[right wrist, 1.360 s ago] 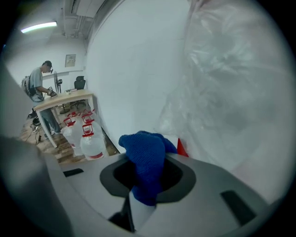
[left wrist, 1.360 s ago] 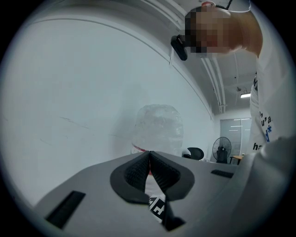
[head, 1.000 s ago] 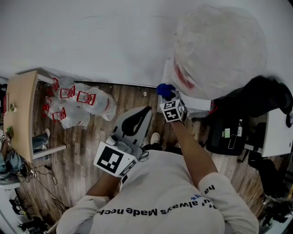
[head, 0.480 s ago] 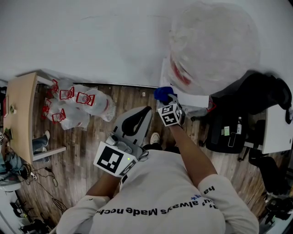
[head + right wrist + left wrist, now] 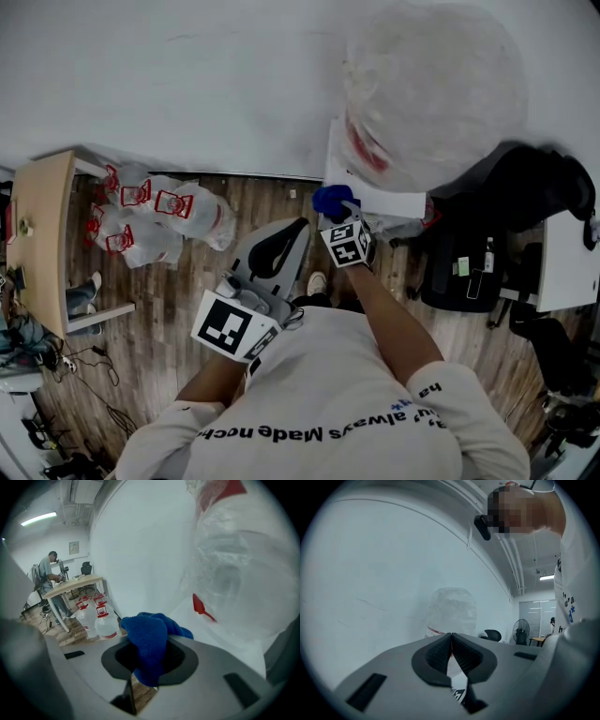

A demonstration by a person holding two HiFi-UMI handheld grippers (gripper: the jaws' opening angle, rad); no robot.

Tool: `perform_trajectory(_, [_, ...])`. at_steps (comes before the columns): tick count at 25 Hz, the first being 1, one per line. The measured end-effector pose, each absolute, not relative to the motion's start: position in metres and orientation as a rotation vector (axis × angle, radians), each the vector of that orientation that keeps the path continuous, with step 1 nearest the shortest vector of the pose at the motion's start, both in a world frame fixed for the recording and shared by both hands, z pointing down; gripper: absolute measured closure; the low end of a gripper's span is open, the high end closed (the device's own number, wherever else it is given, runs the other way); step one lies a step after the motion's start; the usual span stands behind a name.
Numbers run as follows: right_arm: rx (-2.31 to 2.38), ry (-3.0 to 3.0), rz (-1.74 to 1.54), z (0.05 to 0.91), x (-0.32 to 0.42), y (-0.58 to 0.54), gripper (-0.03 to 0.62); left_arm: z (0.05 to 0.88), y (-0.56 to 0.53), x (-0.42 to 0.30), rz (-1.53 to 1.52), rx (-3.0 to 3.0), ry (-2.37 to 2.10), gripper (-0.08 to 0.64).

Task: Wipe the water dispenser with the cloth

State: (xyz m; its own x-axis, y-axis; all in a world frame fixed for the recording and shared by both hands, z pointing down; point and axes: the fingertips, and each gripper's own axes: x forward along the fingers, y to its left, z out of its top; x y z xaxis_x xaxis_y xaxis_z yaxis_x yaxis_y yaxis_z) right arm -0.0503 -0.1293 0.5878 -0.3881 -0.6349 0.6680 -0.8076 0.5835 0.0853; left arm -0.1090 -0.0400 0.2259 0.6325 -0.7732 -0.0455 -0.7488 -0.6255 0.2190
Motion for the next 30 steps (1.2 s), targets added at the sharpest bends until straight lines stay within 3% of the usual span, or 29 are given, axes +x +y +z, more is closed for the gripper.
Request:
perform_trajectory(10, [1.080,-2.125,0.419,0.603,-0.058,-0.102,0.500,0.224,-0.040,-0.110,-0.213,2.680,-1.256,0.540])
perform_trajectory(16, [1.126,-2.239,0.168,0.549,-0.070,-0.109,0.500,0.225,-0.044,-0.113,-0.216,2.675,-1.259,0.540])
perform_trajectory(23, [1.449,-2.242,0.089,0.486,-0.028,-0.155,0.500,0.222,-0.046,-0.111,-0.226,2.685,-1.240,0.540])
perform_trajectory(30, [1.459,-2.090,0.173,0.544,0.016,-0.170,0.499,0.223,-0.048,-0.109,-0.220,2.685,-1.233,0.540])
